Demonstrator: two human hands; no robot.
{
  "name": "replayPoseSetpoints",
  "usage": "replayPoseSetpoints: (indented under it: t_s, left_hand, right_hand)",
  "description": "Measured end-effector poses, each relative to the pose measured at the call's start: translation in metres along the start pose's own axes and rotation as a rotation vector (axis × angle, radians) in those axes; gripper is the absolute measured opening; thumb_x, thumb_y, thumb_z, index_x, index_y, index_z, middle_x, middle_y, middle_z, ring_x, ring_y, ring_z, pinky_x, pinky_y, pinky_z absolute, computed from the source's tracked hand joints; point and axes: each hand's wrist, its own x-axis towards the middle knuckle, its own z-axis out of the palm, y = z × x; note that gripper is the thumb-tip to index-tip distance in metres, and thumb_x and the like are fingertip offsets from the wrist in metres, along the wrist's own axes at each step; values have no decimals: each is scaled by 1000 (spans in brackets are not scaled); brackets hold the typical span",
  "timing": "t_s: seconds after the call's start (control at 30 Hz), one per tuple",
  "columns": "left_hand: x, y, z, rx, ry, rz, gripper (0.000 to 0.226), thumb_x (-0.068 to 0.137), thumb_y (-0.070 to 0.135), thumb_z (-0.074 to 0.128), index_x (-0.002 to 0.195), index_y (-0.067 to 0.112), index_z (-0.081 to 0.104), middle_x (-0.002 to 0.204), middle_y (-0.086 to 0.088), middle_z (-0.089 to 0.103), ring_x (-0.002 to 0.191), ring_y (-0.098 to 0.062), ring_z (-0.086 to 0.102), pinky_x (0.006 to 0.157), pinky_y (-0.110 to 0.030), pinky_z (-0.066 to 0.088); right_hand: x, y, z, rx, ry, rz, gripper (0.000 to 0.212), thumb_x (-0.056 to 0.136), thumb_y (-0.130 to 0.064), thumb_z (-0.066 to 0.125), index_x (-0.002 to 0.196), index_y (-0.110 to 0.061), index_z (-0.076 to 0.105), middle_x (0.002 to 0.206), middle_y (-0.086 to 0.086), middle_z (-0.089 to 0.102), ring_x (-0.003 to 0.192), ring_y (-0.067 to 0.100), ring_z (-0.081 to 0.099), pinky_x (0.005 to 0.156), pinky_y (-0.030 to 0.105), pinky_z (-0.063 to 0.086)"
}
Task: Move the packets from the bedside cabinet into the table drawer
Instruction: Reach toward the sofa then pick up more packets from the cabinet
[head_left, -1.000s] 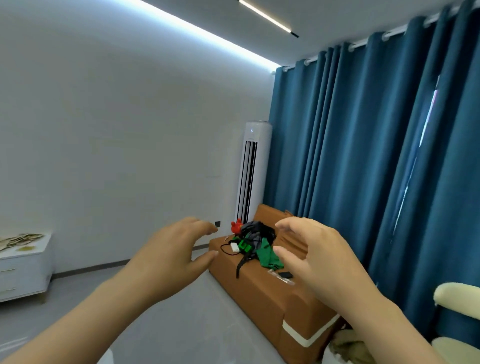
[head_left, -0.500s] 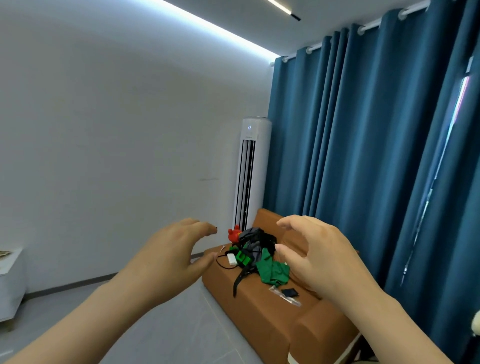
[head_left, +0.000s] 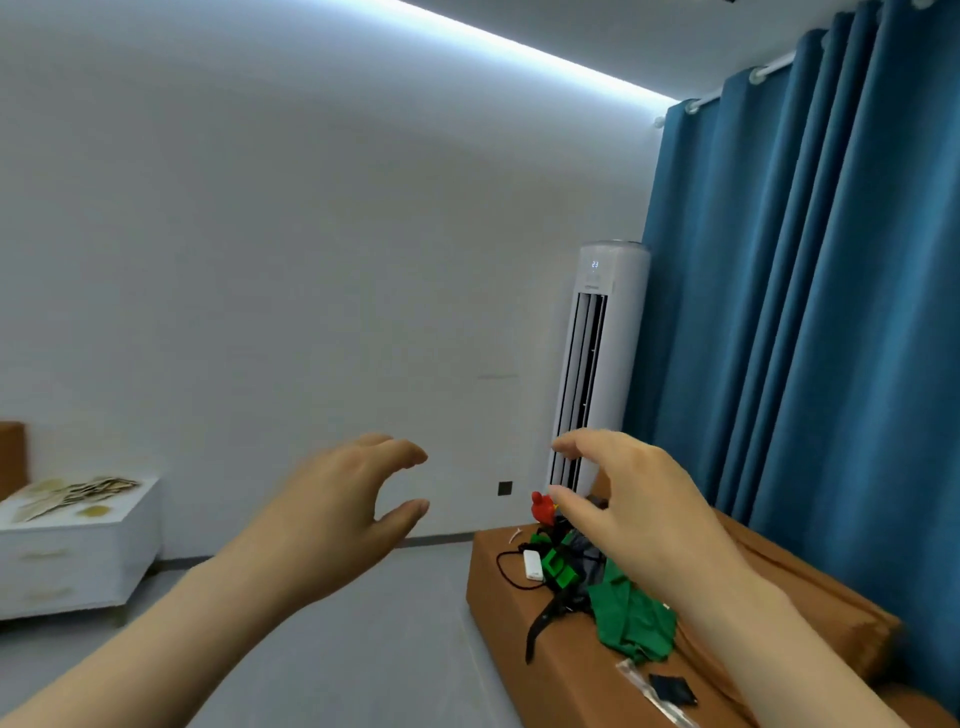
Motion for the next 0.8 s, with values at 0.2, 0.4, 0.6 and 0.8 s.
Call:
replayPoseSetpoints:
  t_s: [0.2, 0.4, 0.6, 0.8]
  left_hand:
    - [33, -56, 33, 61, -7, -116, 42, 89, 47, 54, 128, 34, 50, 123, 20, 55, 113, 0, 52, 90, -16, 38]
    - [68, -148, 58, 102, 2, -218, 40, 88, 45, 57, 126, 33, 53, 120, 19, 57, 111, -2, 54, 90, -18, 39]
    - [104, -260, 68, 133, 0, -311, 42, 86, 48, 58, 124, 32, 56, 117, 19, 58, 110, -2, 55, 90, -19, 39]
    - [130, -347, 97, 105, -48, -389, 42, 88, 43, 58, 128, 33, 51, 122, 18, 56, 111, 2, 51, 93, -14, 38]
  right_hand:
    - [74, 15, 68, 166, -60, -96, 42, 90, -41, 59, 131, -34, 51, 127, -23, 54, 110, -10, 45, 92, 8, 33]
    - [168, -2, 152, 243, -96, -163, 41, 89, -42, 59, 129, -33, 53, 124, -20, 58, 115, -3, 50, 97, 17, 40]
    - [266, -40, 236, 299, -137, -202, 40, 89, -39, 61, 127, -30, 55, 123, -19, 59, 114, -4, 51, 97, 14, 40]
    - [341, -67, 321, 363, -216, -237, 38, 88, -40, 61, 125, -30, 57, 121, -19, 60, 112, -4, 52, 95, 14, 41]
